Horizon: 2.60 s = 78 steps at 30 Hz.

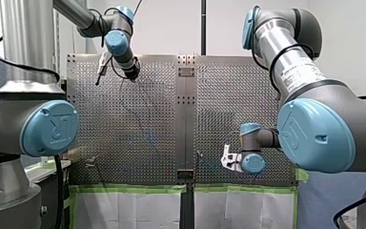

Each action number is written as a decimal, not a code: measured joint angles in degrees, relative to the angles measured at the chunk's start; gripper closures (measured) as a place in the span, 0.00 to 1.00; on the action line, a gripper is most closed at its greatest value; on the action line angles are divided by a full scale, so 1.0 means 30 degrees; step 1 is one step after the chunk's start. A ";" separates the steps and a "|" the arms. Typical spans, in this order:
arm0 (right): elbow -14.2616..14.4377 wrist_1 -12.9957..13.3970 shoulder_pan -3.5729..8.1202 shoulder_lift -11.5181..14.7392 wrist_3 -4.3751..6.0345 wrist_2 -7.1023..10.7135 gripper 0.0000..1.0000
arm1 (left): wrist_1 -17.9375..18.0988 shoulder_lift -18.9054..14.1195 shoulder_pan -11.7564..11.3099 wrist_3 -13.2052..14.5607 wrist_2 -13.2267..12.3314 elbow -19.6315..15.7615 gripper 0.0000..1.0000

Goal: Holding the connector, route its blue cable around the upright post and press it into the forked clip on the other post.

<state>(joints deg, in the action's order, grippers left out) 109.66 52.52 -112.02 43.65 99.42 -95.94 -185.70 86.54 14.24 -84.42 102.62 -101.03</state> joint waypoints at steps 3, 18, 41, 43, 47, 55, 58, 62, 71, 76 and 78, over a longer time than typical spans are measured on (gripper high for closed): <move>0.0000 0.0030 -0.0019 0.0000 0.0008 0.0010 1.00 | 0.0422 0.0414 0.0084 0.0416 -0.0045 0.0195 0.02; 0.0000 0.0051 -0.0054 0.0000 0.0040 0.0202 1.00 | 0.2805 0.2734 0.0438 0.2015 0.0177 0.1298 0.02; -0.0001 0.0094 -0.0087 -0.0015 0.0234 0.0546 1.00 | 0.5473 0.4576 0.0930 0.4758 0.2887 0.1514 0.02; 0.0001 0.0099 -0.0087 -0.0019 0.0234 0.0591 1.00 | 0.5489 0.4617 0.0989 0.5104 0.3237 0.1524 0.02; 0.0000 0.0102 -0.0087 -0.0024 0.0233 0.0619 1.00 | 0.5499 0.4626 0.1077 0.5730 0.3864 0.1526 0.02; 0.0000 0.0099 -0.0087 -0.0027 0.0233 0.0626 1.00 | 0.5711 0.4644 0.0986 0.6402 0.5072 0.1539 0.02; 0.0002 0.0099 -0.0087 -0.0027 0.0234 0.0627 1.00 | 0.5799 0.4647 0.1022 0.6605 0.5487 0.1536 0.02; 0.0002 0.0108 -0.0114 -0.0028 0.0233 0.0627 1.00 | 0.6220 0.4648 0.1136 0.7094 0.5696 0.1540 0.02; 0.0005 0.0198 -0.0192 -0.0043 0.0236 0.0631 1.00 | 0.6890 0.4648 0.1441 0.8185 0.5294 0.1569 0.02; 0.0006 0.0247 -0.0229 -0.0055 0.0254 0.0649 1.00 | 0.7208 0.4659 0.1403 0.8798 0.5777 0.1844 0.02; 0.0004 0.0269 -0.0247 -0.0056 0.0259 0.0655 1.00 | 0.7254 0.4683 0.1374 0.9102 0.6066 0.2001 0.02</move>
<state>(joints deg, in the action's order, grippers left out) 109.67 53.33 -112.76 43.48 100.20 -93.98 -163.94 100.59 18.36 -57.12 120.82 -95.03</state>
